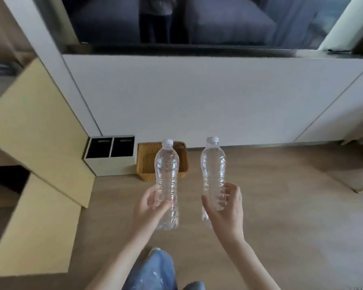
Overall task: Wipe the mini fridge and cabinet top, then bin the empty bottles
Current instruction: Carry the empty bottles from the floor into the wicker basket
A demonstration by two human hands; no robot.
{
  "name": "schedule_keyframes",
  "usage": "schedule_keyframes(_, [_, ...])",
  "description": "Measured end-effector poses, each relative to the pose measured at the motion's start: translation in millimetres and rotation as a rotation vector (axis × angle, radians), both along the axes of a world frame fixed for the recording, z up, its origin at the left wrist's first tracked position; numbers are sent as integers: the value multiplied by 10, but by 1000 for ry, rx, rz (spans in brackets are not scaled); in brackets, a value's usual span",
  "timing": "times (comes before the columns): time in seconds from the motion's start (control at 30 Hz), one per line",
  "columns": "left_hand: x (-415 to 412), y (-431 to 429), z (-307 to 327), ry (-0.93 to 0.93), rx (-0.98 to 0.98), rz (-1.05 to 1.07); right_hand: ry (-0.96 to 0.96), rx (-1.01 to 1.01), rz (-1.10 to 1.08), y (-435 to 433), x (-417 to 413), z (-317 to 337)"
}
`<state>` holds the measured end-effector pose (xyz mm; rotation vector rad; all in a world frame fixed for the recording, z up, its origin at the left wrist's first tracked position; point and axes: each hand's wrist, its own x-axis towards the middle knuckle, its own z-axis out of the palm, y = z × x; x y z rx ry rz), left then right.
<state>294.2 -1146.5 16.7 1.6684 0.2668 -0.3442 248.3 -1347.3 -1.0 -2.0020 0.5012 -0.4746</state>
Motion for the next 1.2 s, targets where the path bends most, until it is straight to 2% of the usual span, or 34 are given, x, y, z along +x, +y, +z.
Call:
schedule_keyframes(0.17, [592, 263, -195, 17, 2, 185, 10, 19, 147, 198, 841, -210])
schedule_keyframes(0.3, [1257, 461, -259, 51, -16, 250, 2, -4, 213, 335, 1604, -244])
schedule_keyframes(0.47, [2118, 693, -251, 67, 2, 222, 1, -25, 240, 448, 2495, -217])
schedule_keyframes(0.7, [3150, 646, -412, 97, 77, 175, 76, 47, 278, 443, 3525, -439])
schedule_keyframes(0.93, [4133, 352, -1240, 138, 153, 216, 176, 101, 301, 231, 4602, -1296])
schedule_keyframes(1.03, [4556, 165, -1719, 183, 115, 275, 219, 104, 312, 161, 5042, -1790])
schedule_keyframes(1.2, [5172, -61, -2588, 212, 198, 283, 256, 64, 318, 36, 5650, -2665])
